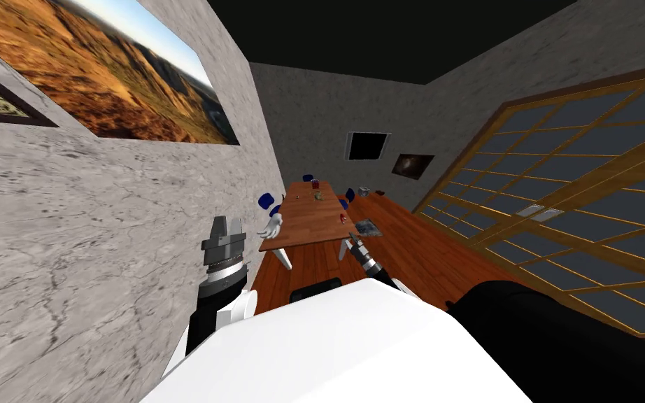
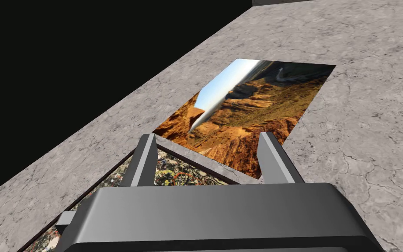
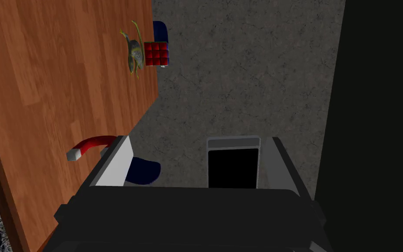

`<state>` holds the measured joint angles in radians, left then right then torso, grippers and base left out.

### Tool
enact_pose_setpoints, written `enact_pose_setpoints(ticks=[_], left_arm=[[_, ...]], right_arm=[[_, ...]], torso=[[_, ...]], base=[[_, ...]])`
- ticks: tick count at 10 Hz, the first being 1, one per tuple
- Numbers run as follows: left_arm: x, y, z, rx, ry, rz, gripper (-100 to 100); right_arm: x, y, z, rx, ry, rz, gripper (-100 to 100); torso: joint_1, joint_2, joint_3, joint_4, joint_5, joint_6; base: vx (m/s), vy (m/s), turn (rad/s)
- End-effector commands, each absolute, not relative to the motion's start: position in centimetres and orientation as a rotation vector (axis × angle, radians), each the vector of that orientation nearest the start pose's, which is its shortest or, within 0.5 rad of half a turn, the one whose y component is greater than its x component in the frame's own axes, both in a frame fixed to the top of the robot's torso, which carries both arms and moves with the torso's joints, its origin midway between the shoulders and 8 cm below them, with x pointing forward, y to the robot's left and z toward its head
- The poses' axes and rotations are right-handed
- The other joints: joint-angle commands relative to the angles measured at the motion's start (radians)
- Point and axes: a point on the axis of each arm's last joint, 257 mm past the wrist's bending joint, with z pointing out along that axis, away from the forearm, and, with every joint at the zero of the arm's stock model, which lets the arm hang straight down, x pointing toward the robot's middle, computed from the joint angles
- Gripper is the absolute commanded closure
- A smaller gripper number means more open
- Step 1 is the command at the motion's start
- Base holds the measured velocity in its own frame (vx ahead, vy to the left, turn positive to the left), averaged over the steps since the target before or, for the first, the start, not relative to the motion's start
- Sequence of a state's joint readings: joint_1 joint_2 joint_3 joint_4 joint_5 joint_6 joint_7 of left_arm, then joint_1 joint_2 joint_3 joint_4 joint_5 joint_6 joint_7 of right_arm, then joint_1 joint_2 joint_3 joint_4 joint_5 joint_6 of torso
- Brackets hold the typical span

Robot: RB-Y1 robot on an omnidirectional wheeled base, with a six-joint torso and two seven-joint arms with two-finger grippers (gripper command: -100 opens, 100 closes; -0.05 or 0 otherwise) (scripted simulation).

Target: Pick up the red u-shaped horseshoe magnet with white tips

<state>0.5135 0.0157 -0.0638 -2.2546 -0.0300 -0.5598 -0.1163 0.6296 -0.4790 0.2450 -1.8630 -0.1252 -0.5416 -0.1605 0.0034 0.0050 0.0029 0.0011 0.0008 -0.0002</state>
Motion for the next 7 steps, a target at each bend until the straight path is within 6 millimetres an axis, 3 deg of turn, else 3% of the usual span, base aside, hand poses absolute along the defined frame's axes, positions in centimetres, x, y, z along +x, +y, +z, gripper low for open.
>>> enact_pose_setpoints(ticks=[1, 2, 3, 4, 5, 6, 7], left_arm=[[34.1, 25.3, 1.9, -0.573, 0.655, -1.242, 0], [34.1, 25.3, 1.9, -0.573, 0.655, -1.242, 0], [34.1, 25.4, 1.9, -0.573, 0.655, -1.242, 0], [34.1, 25.3, 1.9, -0.573, 0.655, -1.242, 0], [34.1, 25.4, 1.9, -0.573, 0.655, -1.242, 0], [34.1, 25.3, 1.9, -0.573, 0.655, -1.242, 0], [34.1, 25.4, 1.9, -0.573, 0.655, -1.242, 0]], right_arm=[[32.6, -24.6, -26.5, 1.027, 1.377, 1.419, -100], [32.6, -24.6, -26.5, 1.027, 1.377, 1.419, -100], [31.3, -24.7, -29.3, 1.075, 1.457, 1.409, -100], [31.2, -24.8, -29.6, 1.080, 1.461, 1.403, -100], [29.8, -25.0, -32.1, 1.125, 1.537, 1.391, -100], [29.6, -25.3, -32.6, 1.134, 1.546, 1.378, -100], [28.1, -25.4, -34.7, 1.176, 1.615, 1.368, -100]], torso=[[0.000, 0.000, 0.000, 0.000, 0.000, 0.000], [-0.001, 0.000, 0.000, 0.000, 0.000, 0.001], [-0.003, -0.002, -0.001, 0.000, -0.001, 0.001], [-0.003, -0.002, -0.001, 0.000, -0.001, 0.000], [-0.003, -0.003, -0.001, 0.000, -0.001, 0.001], [-0.003, -0.002, -0.001, 0.000, 0.000, 0.000], [-0.003, -0.002, -0.001, 0.000, -0.001, 0.001]], base=[[-0.059, 0.055, 0.173], [-0.026, 0.023, -0.021], [-0.026, 0.037, 0.284], [-0.021, 0.027, 0.135], [-0.030, 0.046, 0.274], [-0.026, 0.039, 0.145], [-0.026, 0.054, 0.312]])
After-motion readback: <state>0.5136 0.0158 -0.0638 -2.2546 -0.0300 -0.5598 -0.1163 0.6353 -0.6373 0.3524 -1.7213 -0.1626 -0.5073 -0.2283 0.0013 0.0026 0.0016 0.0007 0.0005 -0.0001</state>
